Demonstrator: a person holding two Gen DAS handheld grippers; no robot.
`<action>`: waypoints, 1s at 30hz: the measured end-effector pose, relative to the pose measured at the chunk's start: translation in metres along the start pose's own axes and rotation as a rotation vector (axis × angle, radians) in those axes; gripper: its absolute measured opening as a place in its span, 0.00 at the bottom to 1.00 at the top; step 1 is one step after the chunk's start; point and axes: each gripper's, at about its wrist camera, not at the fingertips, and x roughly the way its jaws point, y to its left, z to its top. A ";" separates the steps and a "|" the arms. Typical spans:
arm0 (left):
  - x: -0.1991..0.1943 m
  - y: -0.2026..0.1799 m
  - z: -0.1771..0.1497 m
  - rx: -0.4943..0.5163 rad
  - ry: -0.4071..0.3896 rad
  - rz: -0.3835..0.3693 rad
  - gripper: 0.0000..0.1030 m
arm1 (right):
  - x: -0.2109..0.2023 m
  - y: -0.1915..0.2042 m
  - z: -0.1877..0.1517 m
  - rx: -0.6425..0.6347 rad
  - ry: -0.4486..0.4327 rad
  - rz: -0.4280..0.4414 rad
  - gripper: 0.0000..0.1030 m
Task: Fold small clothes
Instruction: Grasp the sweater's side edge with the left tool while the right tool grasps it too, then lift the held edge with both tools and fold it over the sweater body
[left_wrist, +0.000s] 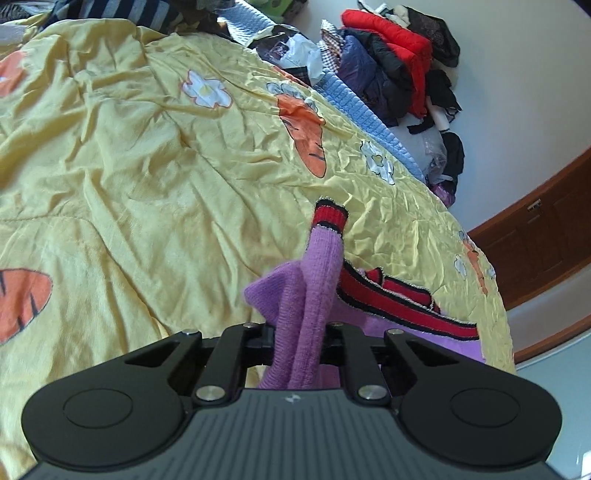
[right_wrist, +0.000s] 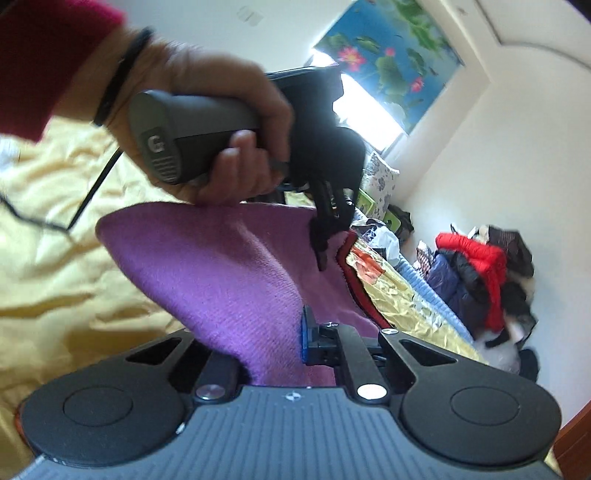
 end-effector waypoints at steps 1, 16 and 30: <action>-0.003 -0.003 0.001 -0.012 -0.001 0.006 0.12 | -0.004 -0.005 0.000 0.019 -0.003 0.004 0.11; -0.031 -0.087 -0.002 -0.090 -0.116 0.046 0.12 | -0.049 -0.124 -0.029 0.672 -0.058 0.191 0.11; -0.019 -0.167 -0.026 -0.022 -0.181 0.087 0.12 | -0.058 -0.185 -0.087 0.974 -0.061 0.230 0.11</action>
